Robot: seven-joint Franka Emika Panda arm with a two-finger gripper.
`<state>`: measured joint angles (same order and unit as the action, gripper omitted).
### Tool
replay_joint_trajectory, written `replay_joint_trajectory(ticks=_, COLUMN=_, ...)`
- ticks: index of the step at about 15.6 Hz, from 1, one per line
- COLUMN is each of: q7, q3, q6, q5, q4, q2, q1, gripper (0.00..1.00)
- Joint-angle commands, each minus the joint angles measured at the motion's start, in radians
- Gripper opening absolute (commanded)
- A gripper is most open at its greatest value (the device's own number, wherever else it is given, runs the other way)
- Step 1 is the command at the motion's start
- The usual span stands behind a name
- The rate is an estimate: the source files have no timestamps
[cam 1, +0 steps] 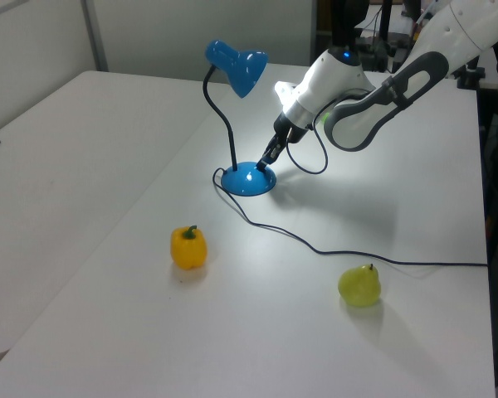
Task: Turn off lamp
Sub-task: 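Press the switch on the lamp base with the gripper fingertips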
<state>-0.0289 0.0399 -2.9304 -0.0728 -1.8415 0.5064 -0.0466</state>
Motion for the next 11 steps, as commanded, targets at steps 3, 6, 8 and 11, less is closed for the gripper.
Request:
replay_joint_trajectory(ticks=3, q7=-0.014, q3=-0.012, q6=-0.006, q5=-0.021, q4=-0.041, q2=0.006, q1=-0.002, gripper=0.00)
replay_joint_trajectory(ticks=6, q7=-0.017, q3=-0.022, q6=-0.004, q5=-0.021, q4=-0.067, q2=-0.003, q1=0.001, gripper=0.00)
replay_joint_trajectory(ticks=8, q7=-0.031, q3=-0.023, q6=0.032, q5=-0.021, q4=-0.076, q2=-0.015, q1=0.004, gripper=0.00)
replay_joint_trajectory(ticks=11, q7=-0.055, q3=-0.023, q6=0.105, q5=-0.021, q4=-0.074, q2=-0.017, q1=0.005, gripper=0.00)
